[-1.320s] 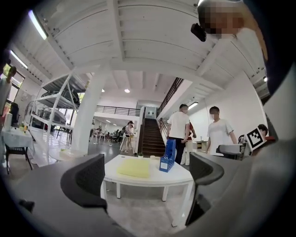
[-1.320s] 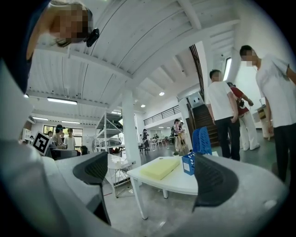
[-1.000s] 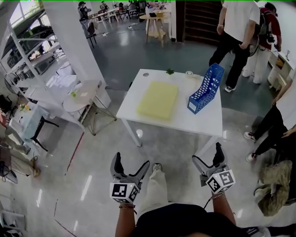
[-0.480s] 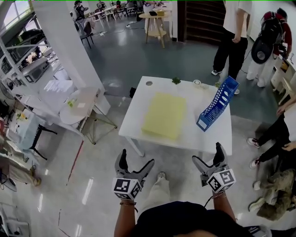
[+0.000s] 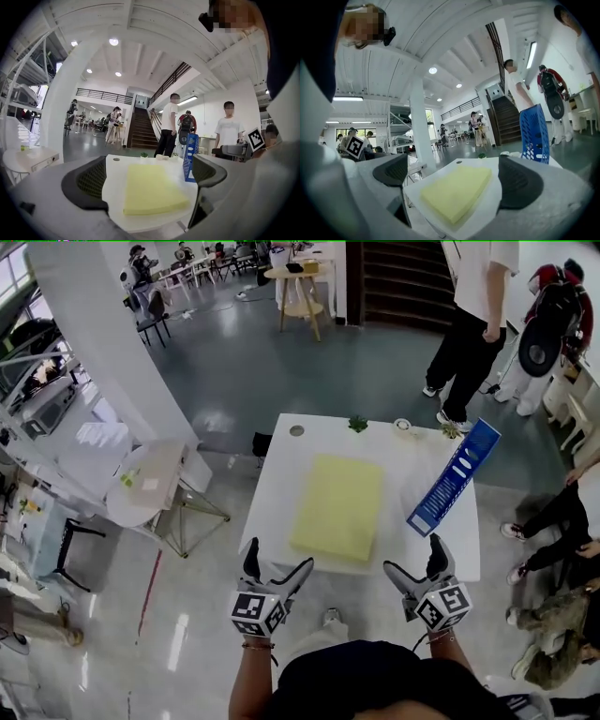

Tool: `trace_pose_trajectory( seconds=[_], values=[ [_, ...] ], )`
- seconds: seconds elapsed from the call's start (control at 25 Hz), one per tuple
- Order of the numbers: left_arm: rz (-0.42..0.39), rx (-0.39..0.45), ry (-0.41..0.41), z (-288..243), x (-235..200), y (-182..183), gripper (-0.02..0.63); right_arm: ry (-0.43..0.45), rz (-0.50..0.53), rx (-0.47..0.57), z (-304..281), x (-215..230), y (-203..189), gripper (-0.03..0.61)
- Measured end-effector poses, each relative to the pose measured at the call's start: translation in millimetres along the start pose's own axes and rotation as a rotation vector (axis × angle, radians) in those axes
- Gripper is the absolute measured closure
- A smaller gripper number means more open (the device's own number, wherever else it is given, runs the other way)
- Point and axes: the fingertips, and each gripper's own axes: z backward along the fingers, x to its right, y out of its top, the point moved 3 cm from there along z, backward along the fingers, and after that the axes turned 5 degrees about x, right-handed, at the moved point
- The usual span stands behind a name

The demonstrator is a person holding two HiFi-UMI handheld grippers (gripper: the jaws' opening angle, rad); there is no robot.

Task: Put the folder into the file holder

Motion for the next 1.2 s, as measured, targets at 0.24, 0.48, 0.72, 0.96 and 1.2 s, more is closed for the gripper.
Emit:
trace_pose_trajectory(
  seconds=[0.24,0.48,0.72,0.96,1.2],
  values=[
    [0.015,-0.044,-0.055,-43.6,-26.8,-12.2,0.054,-0.024,-0.039,-0.020,-37.4,12.6,-16.2,-0.006],
    [0.016,-0.103,-0.121,-72.1,-23.8,-26.2,0.054,-0.020,-0.087,-0.084,-60.3,21.6,-36.7,-0.006],
    [0.034,-0.159,-0.167,-100.4,-25.7,-43.1,0.054,-0.025,-0.144,-0.120,-83.9,37.3,-52.3,-0.006],
    [0.035,-0.207,-0.150,-140.2,-46.7,-55.3,0.054,-0.035,-0.198,-0.174,-117.8,56.4,-72.1,-0.006],
    [0.076,-0.368,-0.250,-176.3,-58.2,-83.9,0.054,-0.079,-0.351,-0.190,-150.9,66.3,-92.4,-0.006]
  ],
)
